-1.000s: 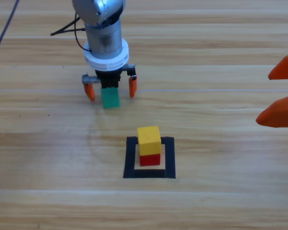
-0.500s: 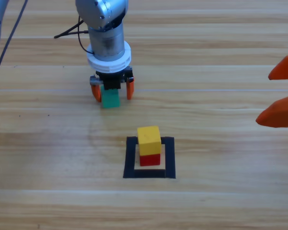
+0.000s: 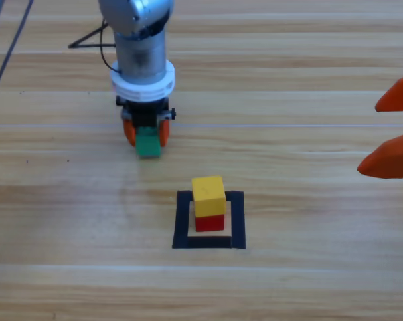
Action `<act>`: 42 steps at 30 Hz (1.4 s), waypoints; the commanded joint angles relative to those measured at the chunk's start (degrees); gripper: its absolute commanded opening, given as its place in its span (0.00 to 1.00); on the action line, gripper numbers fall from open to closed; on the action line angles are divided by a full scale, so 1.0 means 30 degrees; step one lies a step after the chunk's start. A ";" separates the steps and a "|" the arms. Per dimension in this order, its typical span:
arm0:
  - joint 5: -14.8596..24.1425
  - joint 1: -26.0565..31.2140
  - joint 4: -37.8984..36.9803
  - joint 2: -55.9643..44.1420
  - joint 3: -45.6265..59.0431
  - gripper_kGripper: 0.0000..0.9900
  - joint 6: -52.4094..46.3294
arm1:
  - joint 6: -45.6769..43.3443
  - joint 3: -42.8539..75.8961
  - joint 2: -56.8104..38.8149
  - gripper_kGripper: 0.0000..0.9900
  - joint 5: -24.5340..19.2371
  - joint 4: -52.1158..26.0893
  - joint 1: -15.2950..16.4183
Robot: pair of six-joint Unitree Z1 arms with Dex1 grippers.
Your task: Stack the blocks in the rectangular block: red at the bottom, yellow in the middle, green on top
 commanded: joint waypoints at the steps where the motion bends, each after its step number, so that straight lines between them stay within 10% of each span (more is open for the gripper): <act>1: -0.1380 -0.0437 0.0922 -0.5085 0.1262 0.00 0.0636 | 0.0190 0.0653 0.0279 1.00 0.0434 -0.0290 0.0112; 42: -0.1380 -0.6209 0.0951 -0.3854 0.2639 0.00 -0.3846 | 0.0190 0.0682 0.0367 1.00 0.0492 -0.0290 0.0141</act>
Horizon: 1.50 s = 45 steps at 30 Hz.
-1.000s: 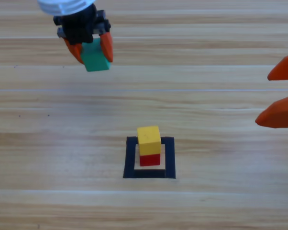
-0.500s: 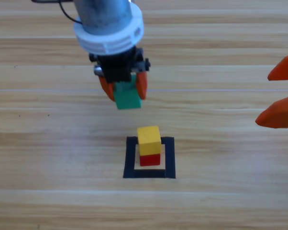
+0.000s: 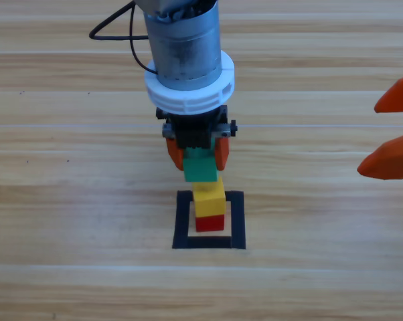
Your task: Stack the blocks in the rectangular block: red at the bottom, yellow in the middle, green on top
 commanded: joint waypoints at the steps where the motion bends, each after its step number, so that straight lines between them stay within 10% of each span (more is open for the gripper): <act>1: 0.0212 -0.0448 0.0127 0.1319 -0.0189 0.00 -0.0120 | 0.0188 0.0676 0.0360 1.00 0.0424 -0.0287 0.0112; 45: 0.0710 -0.0917 0.0127 0.1905 -0.0072 0.00 -0.0354 | 0.0188 0.0764 0.0477 1.00 0.0453 -0.0287 0.0112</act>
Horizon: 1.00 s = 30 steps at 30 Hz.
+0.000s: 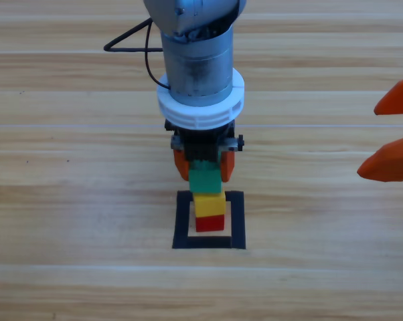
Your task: Stack the blocks in the rectangular block: red at the bottom, yellow in the middle, green on top
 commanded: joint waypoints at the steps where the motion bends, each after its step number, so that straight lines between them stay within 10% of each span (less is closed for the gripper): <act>1: 0.0283 -0.0502 0.0127 0.1112 0.0191 0.00 -0.0277 | 0.0187 0.0695 0.0456 1.00 0.0406 -0.0287 0.0141; 30: 0.0459 -0.0531 0.0127 0.1346 0.0162 0.00 -0.0335 | 0.0158 0.0754 0.0456 1.00 0.0435 -0.0287 0.0141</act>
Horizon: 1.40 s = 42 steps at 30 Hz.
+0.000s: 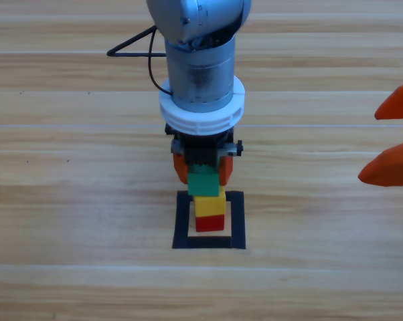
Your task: Stack the blocks in the rectangular block: red at the bottom, yellow in the middle, green on top
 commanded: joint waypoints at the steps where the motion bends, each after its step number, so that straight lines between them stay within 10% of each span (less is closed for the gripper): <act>1: 0.0196 -0.0500 0.0126 0.0903 0.0160 0.00 -0.0313 | 0.0157 0.0580 0.0453 1.00 0.0435 -0.0287 0.0112; 28: 0.0226 -0.0822 0.0126 0.0522 0.0131 0.02 -0.0518 | 0.0069 0.0462 0.0922 1.00 0.0405 -0.0287 0.0610; 30: 0.0284 -0.0852 0.0126 0.0551 0.0131 0.21 -0.0489 | 0.0069 0.0433 0.1010 1.00 0.0405 -0.0287 0.0610; 32: 0.0372 -0.0910 0.0126 0.0434 0.0190 0.84 -0.0518 | 0.0040 0.0404 0.1098 1.00 0.0405 -0.0287 0.0610; 33: 0.0401 -0.0910 0.0126 0.0376 0.0190 0.98 -0.0489 | 0.0040 0.0404 0.1127 1.00 0.0405 -0.0287 0.0610; 42: 0.0958 -0.0881 0.0126 -0.0181 0.0219 0.99 -0.0284 | 0.0011 0.0404 0.1303 1.00 0.0405 -0.0287 0.0610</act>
